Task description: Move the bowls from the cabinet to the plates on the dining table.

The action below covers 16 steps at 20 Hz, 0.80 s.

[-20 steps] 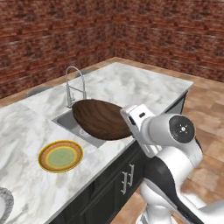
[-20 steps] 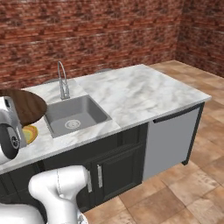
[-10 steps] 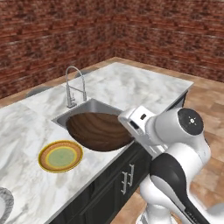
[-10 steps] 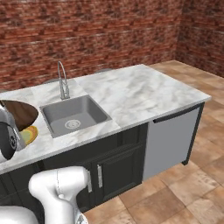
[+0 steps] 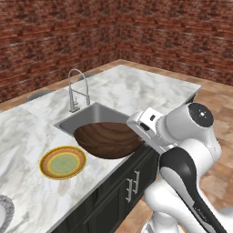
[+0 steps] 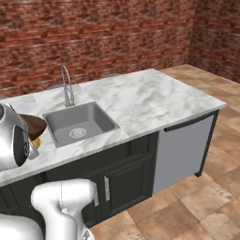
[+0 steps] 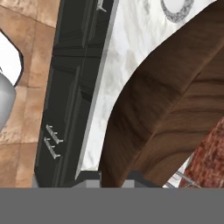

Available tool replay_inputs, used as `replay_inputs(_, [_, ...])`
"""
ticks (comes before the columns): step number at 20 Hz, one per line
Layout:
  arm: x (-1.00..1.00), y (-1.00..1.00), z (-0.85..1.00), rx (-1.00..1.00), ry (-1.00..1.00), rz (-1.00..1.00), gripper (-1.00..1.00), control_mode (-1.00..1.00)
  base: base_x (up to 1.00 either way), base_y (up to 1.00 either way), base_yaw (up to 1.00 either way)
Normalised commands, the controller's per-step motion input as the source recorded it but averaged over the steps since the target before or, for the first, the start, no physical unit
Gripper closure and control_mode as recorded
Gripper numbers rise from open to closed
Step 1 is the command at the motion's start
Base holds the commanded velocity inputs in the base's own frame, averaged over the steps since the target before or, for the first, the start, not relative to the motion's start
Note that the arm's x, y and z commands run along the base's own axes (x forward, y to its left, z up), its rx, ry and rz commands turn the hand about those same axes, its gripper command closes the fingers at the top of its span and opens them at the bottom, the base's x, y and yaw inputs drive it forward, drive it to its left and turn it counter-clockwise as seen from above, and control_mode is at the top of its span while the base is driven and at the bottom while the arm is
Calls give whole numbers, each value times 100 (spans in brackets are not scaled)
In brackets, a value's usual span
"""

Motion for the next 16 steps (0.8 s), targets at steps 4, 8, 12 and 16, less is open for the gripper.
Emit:
replay_inputs(4, [20, -10, -8, 0, -2, 7, 100, -100, 0, 0, 0])
replay_inputs(8, [19, -2, -6, 0, -4, 7, 100, -100, 0, 0, 0])
replay_inputs(12, [18, 0, 0, 0, -7, 6, 100, -100, 0, 0, 0])
replay_inputs(16, [18, 0, 0, 0, -7, 6, 100, -100, 0, 0, 0])
